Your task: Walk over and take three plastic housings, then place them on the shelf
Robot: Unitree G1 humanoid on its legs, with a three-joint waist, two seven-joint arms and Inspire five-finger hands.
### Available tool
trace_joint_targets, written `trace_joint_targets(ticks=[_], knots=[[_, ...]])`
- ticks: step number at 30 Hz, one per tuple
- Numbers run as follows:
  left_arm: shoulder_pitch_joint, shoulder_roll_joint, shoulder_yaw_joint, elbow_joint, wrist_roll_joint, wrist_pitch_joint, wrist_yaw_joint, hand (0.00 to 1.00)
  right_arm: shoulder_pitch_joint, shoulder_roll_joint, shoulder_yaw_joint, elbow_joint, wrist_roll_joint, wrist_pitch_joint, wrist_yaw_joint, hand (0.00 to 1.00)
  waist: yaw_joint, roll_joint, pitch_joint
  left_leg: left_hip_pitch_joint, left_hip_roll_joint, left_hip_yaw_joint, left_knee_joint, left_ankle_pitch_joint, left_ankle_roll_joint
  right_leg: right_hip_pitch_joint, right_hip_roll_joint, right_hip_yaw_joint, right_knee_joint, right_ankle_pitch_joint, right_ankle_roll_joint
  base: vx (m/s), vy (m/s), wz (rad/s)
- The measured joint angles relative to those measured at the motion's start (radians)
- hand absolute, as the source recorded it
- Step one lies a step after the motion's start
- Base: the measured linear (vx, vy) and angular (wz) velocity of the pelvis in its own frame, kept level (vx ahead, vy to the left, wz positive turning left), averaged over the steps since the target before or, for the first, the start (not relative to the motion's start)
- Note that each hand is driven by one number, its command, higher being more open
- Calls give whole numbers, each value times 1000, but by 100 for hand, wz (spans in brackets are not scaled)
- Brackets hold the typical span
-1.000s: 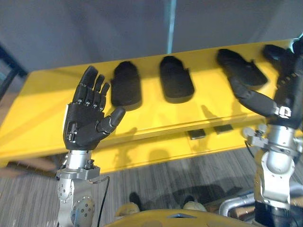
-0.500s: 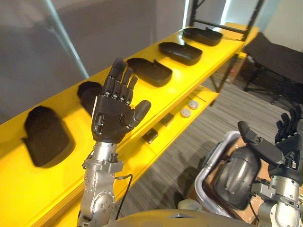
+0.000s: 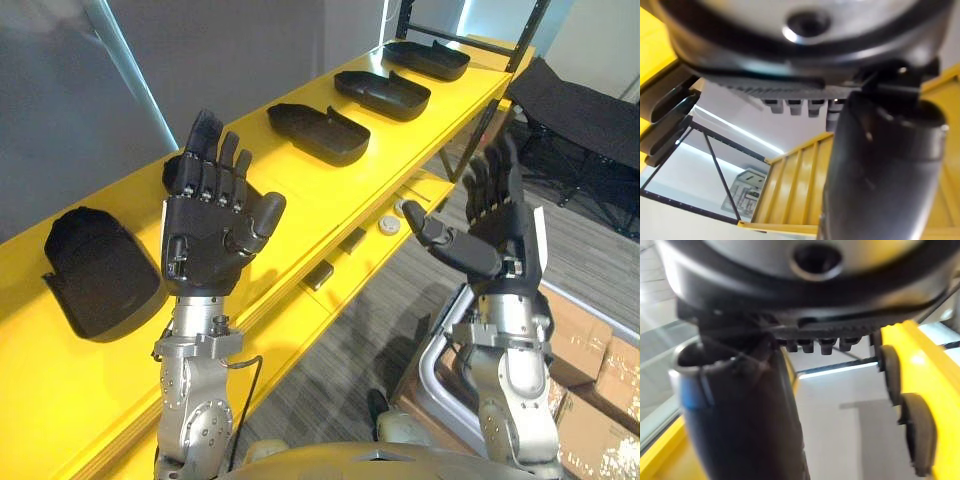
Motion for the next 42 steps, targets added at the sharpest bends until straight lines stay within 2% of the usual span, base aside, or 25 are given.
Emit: trace_joint_targets(ticks=[3, 4, 5, 6, 8, 10, 11, 12, 14, 15, 16, 17, 18, 20, 21, 23, 24, 25, 26, 30, 33, 34, 36, 38, 42], knots=[[0, -1, -29, 0, -35, -9, -14, 100, 136, 42, -2, 1, 3, -5, 14, 100, -1, -12, 30, 1, -23, 67, 120, -71, 33, 8, -16, 28, -13, 54, 22, -314, 177, -90], [1, -2, -26, -1, -31, -15, -13, 100, 132, 32, -2, 9, 3, -7, 42, 100, 7, -10, 41, 10, -2, 132, 127, -75, 48, 23, -19, -12, -95, 153, -31, -442, 88, -154], [-1, -5, -16, 0, -30, -21, -6, 100, 104, 22, 7, 18, 3, -23, 69, 100, 7, -9, 52, 16, 10, 202, 115, -55, 60, -4, -38, -138, -4, 104, -67, -439, 59, -155], [-1, -2, -10, 1, -30, -22, -1, 100, 86, 10, 14, 19, 3, -35, 79, 100, 6, -16, 52, 17, 11, 231, 103, -40, 66, -23, -50, -197, 79, 53, -72, -296, -8, -128], [-2, 0, 16, 19, -30, -24, -2, 100, -27, -47, 40, 45, 2, -85, 90, 100, 3, -26, 53, 19, 20, 289, 44, 31, 77, -39, -107, -331, 392, -127, -132, -205, -44, -82], [-12, -2, 52, 54, -32, -24, -16, 100, -118, -61, 62, 110, -1, -109, 74, 100, 4, -27, 52, 9, 34, 311, 14, 77, 65, -20, -173, -372, 582, -186, -163, -149, -134, -44], [-12, -5, 77, 76, -35, -24, -24, 100, -161, -63, 78, 171, -7, -110, 58, 100, 7, -28, 52, -3, 55, 321, 8, 102, 50, 16, -223, -385, 638, -204, -157, -173, -228, -44], [-10, -6, 93, 83, -35, -23, -24, 100, -175, -63, 83, 199, -9, -110, 51, 100, 16, -30, 51, -4, 64, 331, 3, 114, 41, 36, -251, -384, 642, -207, -158, -198, -335, -67], [9, -21, 151, 100, -44, -24, -23, 100, -179, -62, 91, 296, -53, -101, 52, 100, 44, -42, 44, -22, 108, 370, 4, 154, -8, 106, -379, -396, 535, -198, -150, -136, -368, -75], [20, -20, 161, 101, -55, -27, -23, 100, -169, -63, 92, 305, -60, -92, 59, 100, 44, -52, 38, -38, 122, 373, 15, 164, -23, 124, -400, -405, 471, -175, -124, -160, -562, -57], [35, -10, 179, 114, -89, -31, -28, 100, -145, -64, 92, 310, -59, -83, 78, 100, 44, -58, 35, -72, 163, 363, 39, 183, -53, 160, -374, -411, 345, -193, 30, -109, -404, -53], [49, -18, 187, 125, -112, -31, -30, 100, -136, -73, 92, 310, -57, -71, 91, 100, 47, -49, 36, -73, 183, 353, 21, 204, -66, 174, -348, -431, 291, -228, 74, -103, -518, -91], [88, -43, 188, 141, -152, -31, -32, 100, -128, -95, 88, 309, -56, -39, 120, 100, 48, -24, 28, -73, 221, 322, -37, 252, -62, 197, -275, -447, 183, -262, 77, -6, -537, -99], [115, -94, 178, 158, -168, -28, -46, 100, -100, -130, 65, 307, -54, -13, 154, 100, 18, -1, 35, -103, 280, 251, -65, 348, 10, 212, -184, -470, 91, -262, 41, -1, -616, -50], [127, -105, 154, 162, -179, -25, -70, 100, -49, -131, 20, 304, -53, 11, 163, 100, -11, -14, 43, -135, 302, 200, -51, 462, 91, 235, -148, -489, 55, -243, 3, -5, -380, 8], [131, -102, 132, 162, -188, -24, -105, 100, 5, -133, -27, 275, -49, 17, 162, 100, -16, -31, 56, -146, 274, 177, -36, 443, 54, 253, -151, -488, 25, -232, -23, -21, -238, -11], [131, -99, 122, 162, -188, -25, -122, 100, 23, -133, -52, 255, -33, 17, 160, 100, -18, -33, 58, -147, 229, 174, -40, 425, 43, 248, -151, -485, 13, -227, -32, -37, -76, -35], [128, -94, 116, 162, -187, -25, -140, 100, 27, -131, -71, 236, -4, 17, 152, 100, -24, -24, 58, -139, 180, 174, -63, 383, 66, 238, -150, -469, 8, -220, -42, -38, -92, -42], [124, -89, 114, 162, -186, -26, -152, 100, 22, -135, -74, 226, 19, 17, 134, 100, -24, -20, 55, -122, 142, 132, -104, 363, 50, 222, -151, -445, 7, -215, -45, -33, -39, -44], [117, -88, 114, 171, -187, -31, -161, 100, -55, -153, -64, 271, 11, 17, 75, 100, -11, 16, 39, -83, 77, 76, -250, 341, 38, 152, -150, -391, -25, -160, -17, -67, 67, -41], [85, -71, 92, 206, -184, -12, -183, 100, -169, -148, -70, 474, -43, 17, -33, 100, 4, 7, 51, -72, 41, 81, -282, 291, -32, 139, -184, -378, -53, -113, 22, -118, 239, -14], [66, -43, 77, 210, -179, 2, -183, 100, -240, -135, -78, 588, -63, 18, -87, 100, 14, -14, 66, -84, 13, 84, -265, 283, -27, 142, -211, -382, -83, -79, 35, -182, 236, -4], [22, 3, 45, 209, -129, 21, -181, 100, -338, -129, -118, 706, -94, 21, -158, 100, 32, -24, 90, -144, -23, 76, -210, 261, -9, 147, -251, -432, -154, -19, 42, -223, 220, 7], [-64, 42, 26, 209, -78, 44, -165, 100, -563, -181, -147, 857, -96, 32, -243, 100, 36, -6, 154, -246, -56, 50, -116, 241, 20, 139, -287, -494, -218, 50, 47, -235, 175, 25], [-183, 63, -51, 211, -80, 94, -164, 100, -916, -350, -156, 1103, -88, 46, -320, 100, 76, 40, 257, -391, -71, -14, -25, 243, 21, 105, -287, -550, -282, 121, 53, -197, 79, 37]])
